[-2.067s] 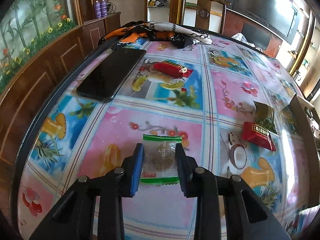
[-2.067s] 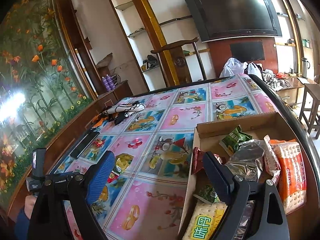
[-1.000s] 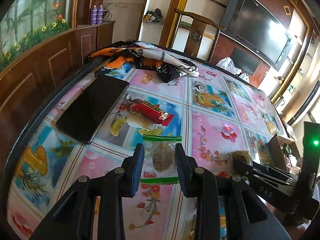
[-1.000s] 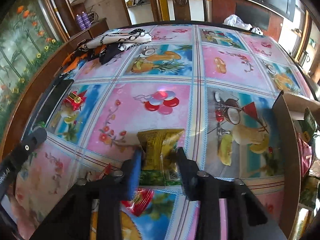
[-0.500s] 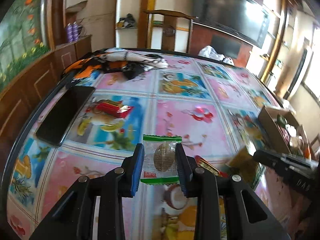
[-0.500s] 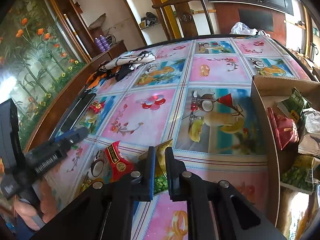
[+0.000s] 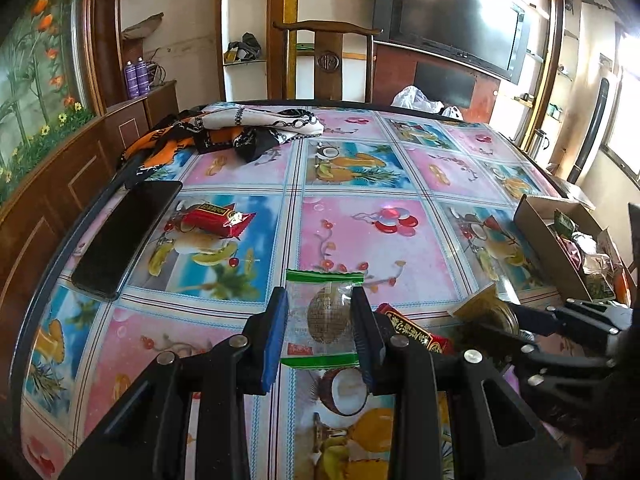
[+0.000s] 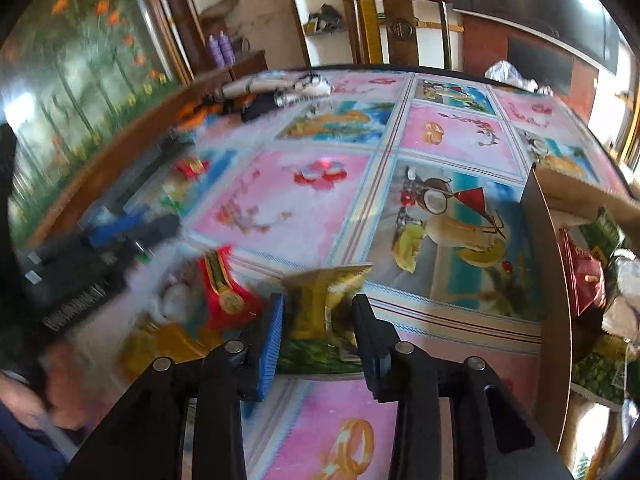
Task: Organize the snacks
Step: 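Grasp a clear green-edged pastry pack with the left gripper while the right grasps a yellow chip bag, then lift both packs and carry them toward the cardboard box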
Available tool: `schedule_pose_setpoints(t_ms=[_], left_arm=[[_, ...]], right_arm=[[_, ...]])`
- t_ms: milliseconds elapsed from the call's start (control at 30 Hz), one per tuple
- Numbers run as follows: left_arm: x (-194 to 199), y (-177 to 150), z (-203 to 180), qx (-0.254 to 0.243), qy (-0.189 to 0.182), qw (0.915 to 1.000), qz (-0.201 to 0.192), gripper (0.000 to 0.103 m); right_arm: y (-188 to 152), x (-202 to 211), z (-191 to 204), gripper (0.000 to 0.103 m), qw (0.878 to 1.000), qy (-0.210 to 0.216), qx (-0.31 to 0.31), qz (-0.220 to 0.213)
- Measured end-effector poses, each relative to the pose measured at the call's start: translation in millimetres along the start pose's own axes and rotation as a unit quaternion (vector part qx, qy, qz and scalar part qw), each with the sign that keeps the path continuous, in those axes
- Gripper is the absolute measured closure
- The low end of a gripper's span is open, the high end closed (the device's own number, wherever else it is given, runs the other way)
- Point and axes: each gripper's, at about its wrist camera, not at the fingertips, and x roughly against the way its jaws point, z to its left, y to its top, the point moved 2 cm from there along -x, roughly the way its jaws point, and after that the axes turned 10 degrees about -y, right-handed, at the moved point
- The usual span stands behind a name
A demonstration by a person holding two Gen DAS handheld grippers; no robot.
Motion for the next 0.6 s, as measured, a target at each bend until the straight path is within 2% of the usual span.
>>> schedule_pose_setpoints(t_ms=[100, 167, 267, 533, 600], left_arm=[[1, -1, -2, -0.004, 0.000, 1.0000, -0.003, 0.073], [2, -1, -3, -0.007, 0.002, 1.0000, -0.005, 0.073], [3, -2, -4, -0.009, 0.002, 0.9999, -0.007, 0.073], [6, -1, -5, -0.010, 0.003, 0.9999, -0.010, 0.073], [7, -1, -7, -0.012, 0.003, 0.9999, -0.012, 0.073]], right_arm=[[-2, -1, 2, 0.068, 1.000, -0.012, 0.011, 0.002], [-2, 1, 2, 0.074, 1.000, -0.015, 0.014, -0.001], [-1, 3, 0, 0.076, 1.000, -0.012, 0.001, -0.003], [5, 19, -9, 0.077, 0.999, -0.001, -0.029, -0.034], [7, 24, -9, 0.077, 0.998, -0.011, -0.029, -0.046]])
